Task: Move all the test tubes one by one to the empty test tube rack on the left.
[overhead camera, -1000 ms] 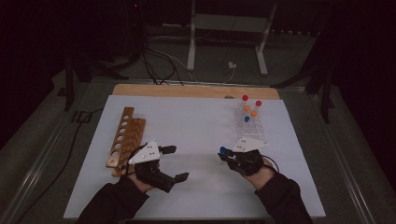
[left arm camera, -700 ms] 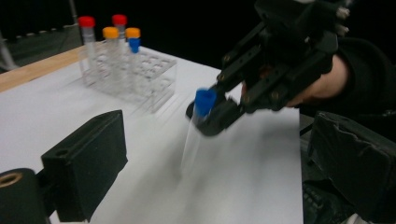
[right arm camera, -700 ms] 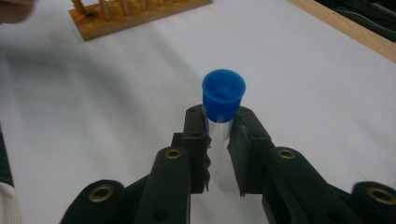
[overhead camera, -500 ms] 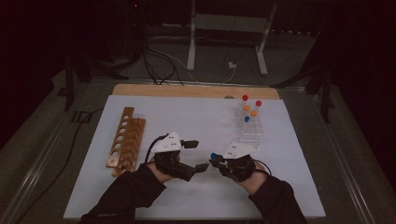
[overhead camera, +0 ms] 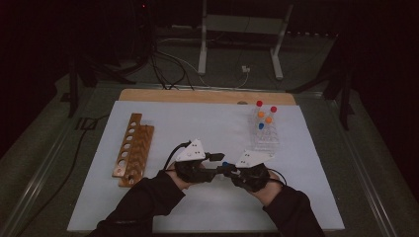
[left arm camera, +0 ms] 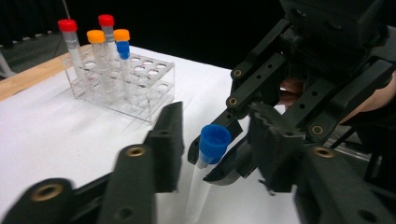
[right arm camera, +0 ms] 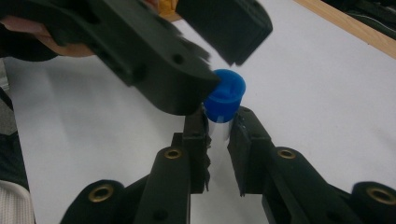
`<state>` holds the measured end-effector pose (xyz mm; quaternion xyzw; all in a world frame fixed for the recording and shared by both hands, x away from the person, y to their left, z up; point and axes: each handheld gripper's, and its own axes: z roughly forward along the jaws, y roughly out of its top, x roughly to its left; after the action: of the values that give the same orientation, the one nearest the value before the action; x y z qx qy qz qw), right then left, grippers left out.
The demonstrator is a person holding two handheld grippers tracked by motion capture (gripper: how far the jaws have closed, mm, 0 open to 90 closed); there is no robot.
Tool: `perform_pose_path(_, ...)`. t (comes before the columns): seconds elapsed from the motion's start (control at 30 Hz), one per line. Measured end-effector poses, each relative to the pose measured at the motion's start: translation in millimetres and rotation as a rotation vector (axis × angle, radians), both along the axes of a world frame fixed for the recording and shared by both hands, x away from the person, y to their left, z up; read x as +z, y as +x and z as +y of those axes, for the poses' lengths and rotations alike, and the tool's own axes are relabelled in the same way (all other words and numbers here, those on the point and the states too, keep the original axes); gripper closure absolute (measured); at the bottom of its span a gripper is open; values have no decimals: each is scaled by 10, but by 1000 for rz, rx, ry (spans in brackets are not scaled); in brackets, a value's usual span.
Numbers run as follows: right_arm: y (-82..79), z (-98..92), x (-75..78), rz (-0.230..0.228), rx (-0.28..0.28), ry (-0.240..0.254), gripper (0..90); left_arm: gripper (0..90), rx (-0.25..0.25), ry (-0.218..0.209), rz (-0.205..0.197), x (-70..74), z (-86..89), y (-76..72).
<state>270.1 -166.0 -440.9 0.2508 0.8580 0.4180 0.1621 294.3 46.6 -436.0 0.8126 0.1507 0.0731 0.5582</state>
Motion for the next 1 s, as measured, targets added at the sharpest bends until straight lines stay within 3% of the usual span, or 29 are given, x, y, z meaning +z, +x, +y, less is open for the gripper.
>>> perform_pose_path(0.2,0,-1,10,-1,-2,5,768,747,-2,10,-11,-9,-26,4)
perform_pose_path(0.6,15,-11,7,7,-10,12,760,771,8,46,-67,4,-59,-15)
perform_pose_path(0.73,28,-25,6,23,-1,30,642,772,25,37,-75,21,-35,-7)
perform_pose_path(0.8,31,-42,6,19,-14,39,511,772,38,25,-73,49,5,13)
perform_pose_path(0.83,31,-42,6,19,-14,39,511,772,44,22,-78,65,21,20)
perform_pose_path(0.93,49,-81,16,17,-34,62,392,772,58,19,-88,127,82,38)
perform_pose_path(0.97,68,-109,20,19,-45,81,302,772,65,20,-96,154,109,44)
perform_pose_path(1.0,68,-109,20,19,-45,81,302,772,72,17,-99,171,125,48)
